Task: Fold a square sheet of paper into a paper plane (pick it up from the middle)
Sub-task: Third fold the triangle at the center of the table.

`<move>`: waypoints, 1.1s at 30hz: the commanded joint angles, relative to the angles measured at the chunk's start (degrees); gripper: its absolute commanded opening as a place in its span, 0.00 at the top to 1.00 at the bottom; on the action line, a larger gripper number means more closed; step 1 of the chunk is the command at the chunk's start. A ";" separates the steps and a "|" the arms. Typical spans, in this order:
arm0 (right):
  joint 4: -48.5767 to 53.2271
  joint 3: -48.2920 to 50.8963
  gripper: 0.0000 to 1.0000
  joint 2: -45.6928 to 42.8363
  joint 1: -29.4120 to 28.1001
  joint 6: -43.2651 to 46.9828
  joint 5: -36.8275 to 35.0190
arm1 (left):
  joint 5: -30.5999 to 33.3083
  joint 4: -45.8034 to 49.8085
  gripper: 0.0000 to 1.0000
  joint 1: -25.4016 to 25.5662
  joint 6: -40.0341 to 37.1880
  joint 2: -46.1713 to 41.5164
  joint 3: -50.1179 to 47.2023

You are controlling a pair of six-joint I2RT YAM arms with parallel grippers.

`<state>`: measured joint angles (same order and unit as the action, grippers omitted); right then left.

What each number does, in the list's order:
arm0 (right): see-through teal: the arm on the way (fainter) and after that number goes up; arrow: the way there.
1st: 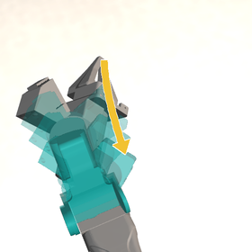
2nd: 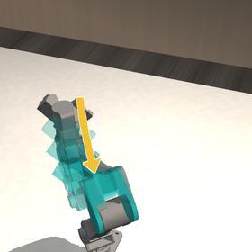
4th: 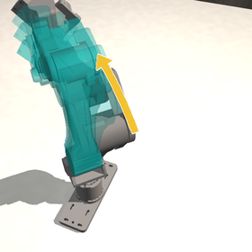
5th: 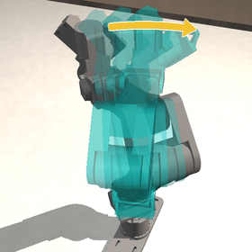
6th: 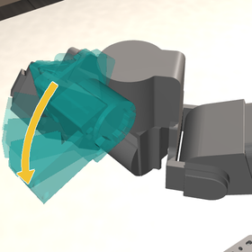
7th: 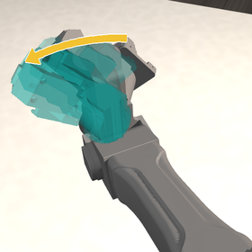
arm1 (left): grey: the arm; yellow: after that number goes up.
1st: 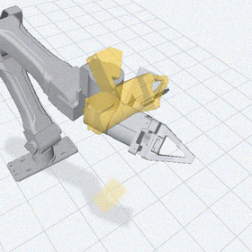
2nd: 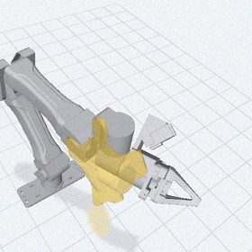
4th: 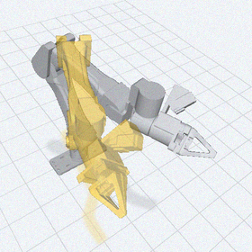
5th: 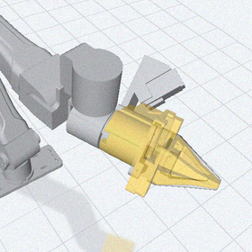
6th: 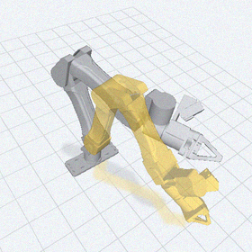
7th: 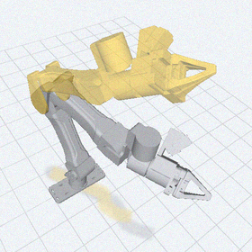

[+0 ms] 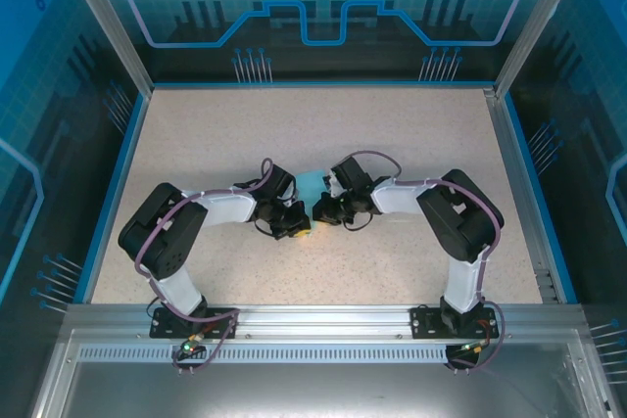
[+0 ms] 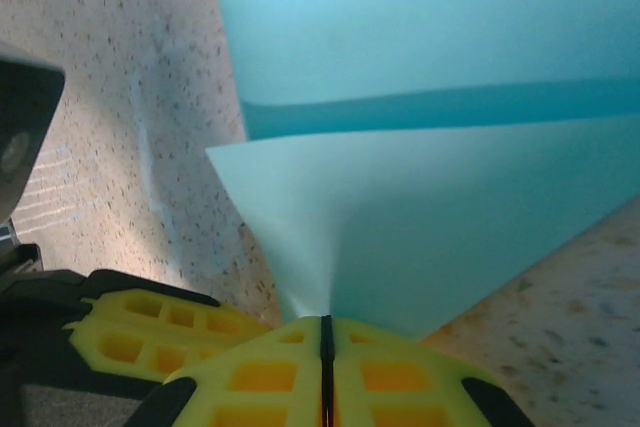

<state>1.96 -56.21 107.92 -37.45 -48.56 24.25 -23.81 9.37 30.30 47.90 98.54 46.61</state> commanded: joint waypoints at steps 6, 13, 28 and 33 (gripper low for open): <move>3.12 -1.19 0.91 2.37 -0.17 1.24 -0.58 | 4.23 6.47 1.00 0.94 -1.03 2.00 -0.31; 4.91 -2.92 0.91 4.32 3.16 4.35 -1.57 | 5.96 10.45 1.00 1.33 -1.88 2.99 -0.20; 10.89 -12.58 0.92 9.39 11.96 11.89 -4.41 | 6.73 12.83 1.00 1.32 -2.93 3.85 -0.08; 12.18 -14.71 0.92 6.64 13.58 12.25 -7.49 | 6.65 12.83 1.00 1.34 -2.96 3.57 0.30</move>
<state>11.38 -69.34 115.61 -25.54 -38.02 21.41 -22.13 12.99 31.05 46.17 99.29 48.62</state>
